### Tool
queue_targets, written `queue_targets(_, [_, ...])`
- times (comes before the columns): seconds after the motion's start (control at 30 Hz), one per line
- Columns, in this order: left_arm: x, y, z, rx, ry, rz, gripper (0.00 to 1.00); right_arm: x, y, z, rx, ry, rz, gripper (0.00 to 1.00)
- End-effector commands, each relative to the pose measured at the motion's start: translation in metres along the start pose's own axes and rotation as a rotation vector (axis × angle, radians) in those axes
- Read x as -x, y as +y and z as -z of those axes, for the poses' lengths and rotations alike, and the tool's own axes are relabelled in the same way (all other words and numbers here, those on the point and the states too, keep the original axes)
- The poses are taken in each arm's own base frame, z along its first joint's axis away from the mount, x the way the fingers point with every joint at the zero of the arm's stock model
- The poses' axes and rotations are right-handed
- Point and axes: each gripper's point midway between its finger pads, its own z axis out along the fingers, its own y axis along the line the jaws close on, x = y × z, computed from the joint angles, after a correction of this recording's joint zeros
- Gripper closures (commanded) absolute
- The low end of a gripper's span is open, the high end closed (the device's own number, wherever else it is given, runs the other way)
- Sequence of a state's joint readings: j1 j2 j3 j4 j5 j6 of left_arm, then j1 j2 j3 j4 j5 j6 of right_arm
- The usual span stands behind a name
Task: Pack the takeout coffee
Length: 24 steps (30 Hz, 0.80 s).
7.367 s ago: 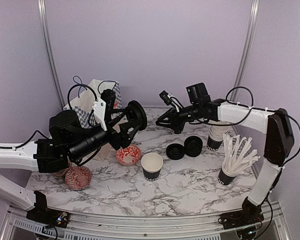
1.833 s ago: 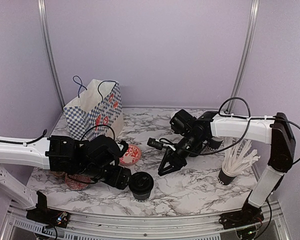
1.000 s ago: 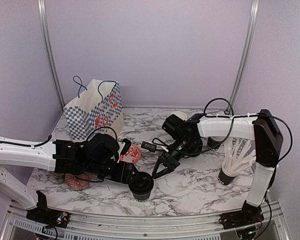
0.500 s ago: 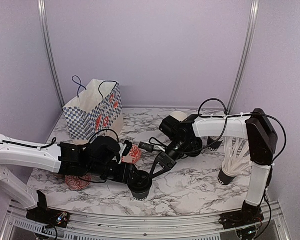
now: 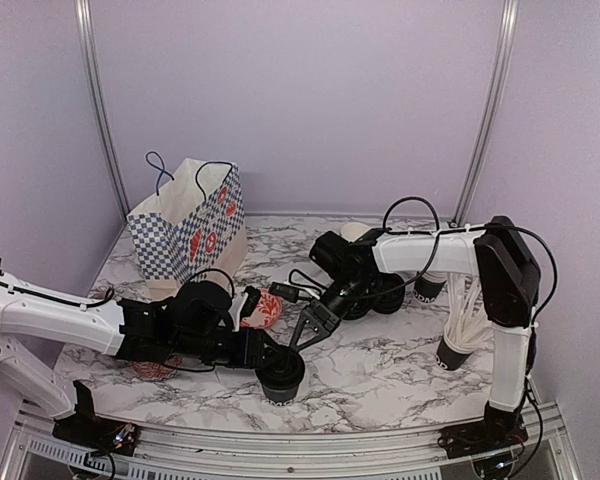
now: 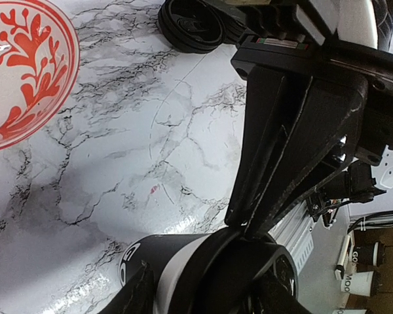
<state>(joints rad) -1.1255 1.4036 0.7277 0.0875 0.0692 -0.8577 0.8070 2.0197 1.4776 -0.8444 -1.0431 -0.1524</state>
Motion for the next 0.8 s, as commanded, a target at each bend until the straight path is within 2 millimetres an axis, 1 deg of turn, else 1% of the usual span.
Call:
queue_targets(0.0, [-0.055, 0.071, -0.006, 0.225, 0.172, 0.038, 0.5, -0.038, -0.08, -0.033, -0.313, 0.166, -0.044, 0.93])
queue_targets(0.07, [-0.053, 0.069, -0.005, 0.219, 0.165, 0.03, 0.51, -0.026, -0.07, -0.026, -0.322, 0.142, 0.001, 0.93])
queue_targets(0.13, [-0.048, 0.062, -0.003, 0.199, 0.15, 0.02, 0.52, -0.011, -0.055, -0.015, -0.323, 0.103, 0.058, 0.92])
queue_targets(0.2, [-0.042, 0.055, 0.001, 0.184, 0.127, 0.011, 0.53, 0.002, -0.045, -0.003, -0.344, 0.066, 0.105, 0.92])
queue_targets(0.33, [-0.037, 0.047, 0.005, 0.169, 0.097, 0.011, 0.54, 0.018, -0.029, 0.014, -0.332, 0.014, 0.162, 0.91])
queue_targets(0.43, [-0.028, 0.032, 0.009, 0.139, 0.065, -0.008, 0.51, 0.028, -0.014, 0.029, -0.289, -0.036, 0.185, 0.85])
queue_targets(0.53, [-0.01, 0.016, 0.017, 0.111, -0.004, -0.03, 0.48, 0.034, -0.001, 0.043, -0.275, -0.071, 0.217, 0.82])
queue_targets(0.63, [0.005, -0.001, 0.026, 0.083, -0.056, -0.053, 0.44, 0.034, 0.011, 0.053, -0.259, -0.094, 0.238, 0.79])
queue_targets(0.77, [0.021, -0.015, 0.037, 0.062, -0.12, -0.07, 0.36, 0.031, 0.016, 0.06, -0.257, -0.109, 0.248, 0.77])
